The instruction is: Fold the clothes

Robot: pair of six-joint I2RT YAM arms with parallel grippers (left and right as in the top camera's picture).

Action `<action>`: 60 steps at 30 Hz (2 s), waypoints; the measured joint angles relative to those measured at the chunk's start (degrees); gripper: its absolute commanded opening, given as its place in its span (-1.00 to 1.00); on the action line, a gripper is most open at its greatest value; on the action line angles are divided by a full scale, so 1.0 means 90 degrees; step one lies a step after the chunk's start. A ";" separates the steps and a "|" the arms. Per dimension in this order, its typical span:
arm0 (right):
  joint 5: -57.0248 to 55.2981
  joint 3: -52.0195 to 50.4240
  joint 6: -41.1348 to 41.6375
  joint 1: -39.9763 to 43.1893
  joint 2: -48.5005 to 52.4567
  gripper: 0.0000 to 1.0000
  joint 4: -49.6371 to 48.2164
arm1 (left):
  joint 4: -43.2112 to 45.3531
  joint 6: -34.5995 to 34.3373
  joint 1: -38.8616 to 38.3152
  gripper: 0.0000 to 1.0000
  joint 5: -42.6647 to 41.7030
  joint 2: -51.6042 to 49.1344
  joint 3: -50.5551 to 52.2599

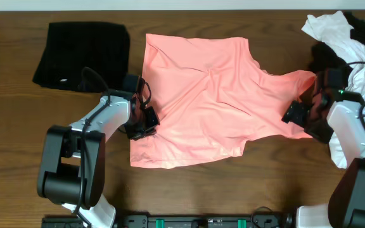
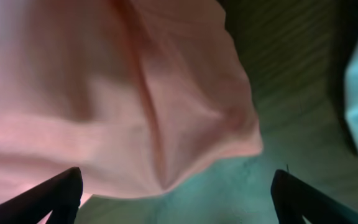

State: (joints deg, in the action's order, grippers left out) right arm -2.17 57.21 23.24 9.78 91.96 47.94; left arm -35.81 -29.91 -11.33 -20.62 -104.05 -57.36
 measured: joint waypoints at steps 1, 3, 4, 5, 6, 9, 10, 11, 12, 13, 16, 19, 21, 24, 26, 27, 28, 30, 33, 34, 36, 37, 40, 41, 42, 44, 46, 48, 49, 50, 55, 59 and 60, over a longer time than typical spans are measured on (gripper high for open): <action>-0.0002 -0.0112 0.0024 0.0002 0.0000 0.82 -0.0148 | -0.0002 0.0000 0.0000 -0.88 -0.0002 0.0000 0.0000; -0.0005 -0.0272 0.0058 0.0000 0.0000 0.72 -0.0350 | -0.0010 0.0000 0.0000 -0.88 0.0000 0.0000 0.0000; -0.0007 -0.0352 0.0070 0.0000 0.0000 0.62 -0.0466 | -0.0010 0.0000 0.0000 -0.88 0.0000 0.0000 0.0000; -0.0015 -0.0444 0.0104 0.0000 0.0000 0.52 -0.0622 | -0.0015 0.0000 0.0000 -0.88 0.0000 0.0000 0.0000; -0.0017 -0.0503 0.0109 0.0000 0.0000 0.45 -0.0702 | -0.0017 0.0000 0.0000 -0.88 0.0000 0.0000 0.0000; -0.0029 -0.0699 0.0172 0.0002 0.0000 0.29 -0.0967 | -0.0019 0.0000 0.0000 -0.88 0.0000 0.0000 0.0000; -0.0053 -0.0765 0.0211 0.0000 0.0000 0.25 -0.1030 | -0.0022 0.0000 0.0000 -0.88 0.0000 0.0000 0.0000; -0.0056 -0.0811 0.0219 0.0002 0.0000 0.21 -0.1064 | -0.0022 0.0002 0.0000 -0.88 0.0000 0.0000 0.0000; -0.0080 -0.0877 0.0231 0.0002 0.0000 0.17 -0.1122 | -0.0022 0.0000 0.0000 -0.88 0.0000 0.0000 0.0000; -0.0095 -0.0913 0.0240 0.0000 0.0000 0.11 -0.1151 | -0.0022 0.0002 0.0000 -0.88 0.0000 0.0000 0.0000; -0.0141 -0.0993 0.0260 0.0002 0.0000 -0.21 -0.1222 | -0.0022 0.0010 0.0000 -0.88 0.0000 0.0000 0.0000; -0.0160 -0.0998 0.0279 0.0012 0.0000 -0.63 -0.1270 | -0.0024 0.0019 0.0000 -0.88 0.0000 0.0000 0.0000; -0.0163 -0.0998 0.0284 0.0051 0.0000 -0.88 -0.1277 | -0.0022 0.0019 0.0000 -0.88 0.0000 0.0000 0.0000; -0.0155 -0.0998 0.0335 0.0211 0.0000 -0.97 -0.1251 | -0.0024 0.0019 0.0000 -0.88 0.0000 0.0000 0.0000; -0.0153 -0.0998 0.0342 0.0364 0.0000 -0.98 -0.1190 | -0.0024 0.0019 0.0000 -0.88 0.0000 0.0000 0.0000; -0.0151 -0.0998 0.0342 0.0444 0.0000 -0.98 -0.1144 | -0.0024 0.0019 0.0000 -0.88 0.0000 0.0000 0.0000; -0.0148 -0.0998 0.0342 0.0520 0.0000 -0.98 -0.1112 | -0.0022 0.0019 0.0000 -0.88 0.0000 0.0000 0.0000; -0.0143 -0.1001 0.0342 0.0670 0.0000 -0.97 -0.1056 | -0.0024 0.0019 0.0000 -0.88 0.0002 0.0000 0.0000; -0.0143 -0.1001 0.0342 0.0833 0.0000 -0.98 -0.0986 | -0.0022 0.0019 0.0000 -0.88 0.0002 0.0000 0.0000; -0.0141 -0.1001 0.0342 0.0862 0.0000 -0.97 -0.0964 | -0.0022 0.0019 0.0000 -0.88 0.0002 0.0000 0.0000; -0.0146 -0.1001 0.0342 0.0896 0.0000 -0.97 -0.0918 | -0.0022 0.0019 0.0000 -0.88 0.0002 0.0000 0.0000; -0.0146 -0.1001 0.0342 0.0901 0.0000 -0.96 -0.0901 | -0.0022 0.0019 0.0000 -0.88 0.0002 0.0000 0.0000; -0.0146 -0.1001 0.0374 0.0901 0.0000 -0.55 -0.0903 | -0.0022 0.0024 0.0000 -0.88 0.0002 0.0000 0.0000; -0.0165 -0.1001 0.0384 0.0901 0.0000 -0.25 -0.0908 | -0.0022 0.0044 0.0000 -0.88 0.0002 0.0000 0.0000; -0.0177 -0.1001 0.0350 0.0908 0.0000 0.07 -0.0920 | -0.0022 0.0097 0.0000 -0.88 0.0002 0.0000 0.0000; -0.0187 -0.1001 0.0301 0.0913 0.0000 0.43 -0.0959 | -0.0036 0.0204 0.0000 -0.88 0.0005 0.0000 0.0000; -0.0165 -0.1001 0.0243 0.0913 0.0000 0.58 -0.0984 | -0.0097 0.0311 0.0000 -0.88 0.0044 0.0000 -0.0017; -0.0134 -0.0996 0.0143 0.0923 0.0000 0.69 -0.0976 | -0.0211 0.0355 0.0005 -0.88 0.0185 0.0000 -0.0058; -0.0119 -0.0988 0.0095 0.0923 -0.0002 0.71 -0.0969 | -0.0255 0.0367 0.0005 -0.88 0.0243 0.0005 -0.0068; -0.0097 -0.0969 0.0046 0.0923 -0.0015 0.72 -0.0933 | -0.0313 0.0379 0.0007 -0.88 0.0328 0.0024 -0.0078; 0.0002 -0.0797 -0.0036 0.0923 -0.0352 0.73 -0.0661 | -0.0690 0.0500 0.0041 -0.88 0.0872 0.0257 -0.0032; 0.0034 -0.0670 -0.0117 0.0923 -0.0906 0.74 -0.0478 | -0.1020 0.0525 0.0070 -0.88 0.1212 0.0993 0.0002; 0.0036 -0.0653 -0.0136 0.0923 -0.1039 0.74 -0.0449 | -0.1035 0.0525 0.0070 -0.88 0.1265 0.1239 0.0002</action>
State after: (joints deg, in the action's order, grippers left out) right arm -1.85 51.33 22.02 18.09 82.61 43.90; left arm -45.12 -25.19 -10.70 -9.23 -92.90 -57.34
